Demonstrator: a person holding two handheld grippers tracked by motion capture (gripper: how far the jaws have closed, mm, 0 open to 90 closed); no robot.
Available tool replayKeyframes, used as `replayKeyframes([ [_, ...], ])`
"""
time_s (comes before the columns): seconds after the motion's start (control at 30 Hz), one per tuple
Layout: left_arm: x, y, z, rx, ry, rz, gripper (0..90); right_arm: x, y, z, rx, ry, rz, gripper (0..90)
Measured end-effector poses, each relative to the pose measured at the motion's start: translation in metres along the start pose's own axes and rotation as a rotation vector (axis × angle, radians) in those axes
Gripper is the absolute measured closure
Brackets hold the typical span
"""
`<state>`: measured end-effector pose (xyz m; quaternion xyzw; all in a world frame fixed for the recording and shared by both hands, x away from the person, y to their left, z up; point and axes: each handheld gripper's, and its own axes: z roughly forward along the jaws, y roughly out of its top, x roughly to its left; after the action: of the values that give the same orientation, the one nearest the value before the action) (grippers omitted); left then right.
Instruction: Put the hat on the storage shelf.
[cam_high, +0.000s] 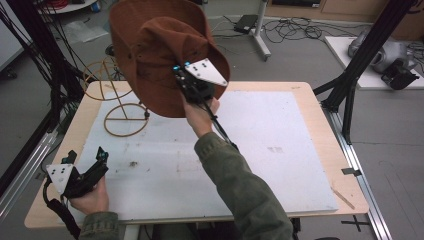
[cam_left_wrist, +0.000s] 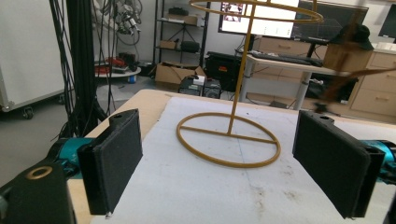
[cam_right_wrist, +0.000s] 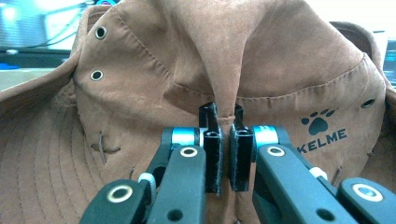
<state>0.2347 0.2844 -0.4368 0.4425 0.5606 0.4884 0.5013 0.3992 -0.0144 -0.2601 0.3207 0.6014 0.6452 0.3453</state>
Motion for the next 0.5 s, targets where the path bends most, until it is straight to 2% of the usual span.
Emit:
replayKeyframes([
  [0.03, 0.0, 0.0, 0.0, 0.0, 0.0, 0.0, 16.0, 0.0, 0.0, 0.0, 0.0, 0.0, 0.0, 87.3],
  [0.07, 0.001, 0.0, -0.001, -0.002, 0.001, -0.001, 16.1, 0.013, -0.002, 0.015, 0.002, 0.037, 0.002, 87.3],
  [0.13, 0.002, 0.0, -0.002, -0.001, 0.002, 0.0, 16.1, 0.017, -0.003, 0.019, 0.003, 0.051, 0.003, 87.3],
  [0.17, 0.003, 0.0, -0.002, -0.001, 0.005, 0.001, 16.1, 0.028, -0.004, 0.033, 0.005, 0.092, -0.014, 87.3],
  [0.23, 0.004, 0.0, -0.003, -0.003, 0.005, 0.0, 16.1, 0.032, -0.005, 0.037, 0.008, 0.105, -0.015, 87.3],
  [0.33, 0.005, 0.0, -0.004, -0.001, 0.011, -0.002, 16.1, 0.048, -0.006, 0.059, 0.009, 0.164, -0.002, 87.3],
  [0.43, 0.007, 0.0, -0.005, 0.005, 0.015, -0.005, 16.1, 0.055, -0.006, 0.069, 0.016, 0.189, -0.001, 87.3],
  [0.5, 0.007, 0.0, -0.005, 0.003, 0.017, -0.006, 16.1, 0.062, -0.007, 0.077, 0.019, 0.204, -0.023, 87.3],
])
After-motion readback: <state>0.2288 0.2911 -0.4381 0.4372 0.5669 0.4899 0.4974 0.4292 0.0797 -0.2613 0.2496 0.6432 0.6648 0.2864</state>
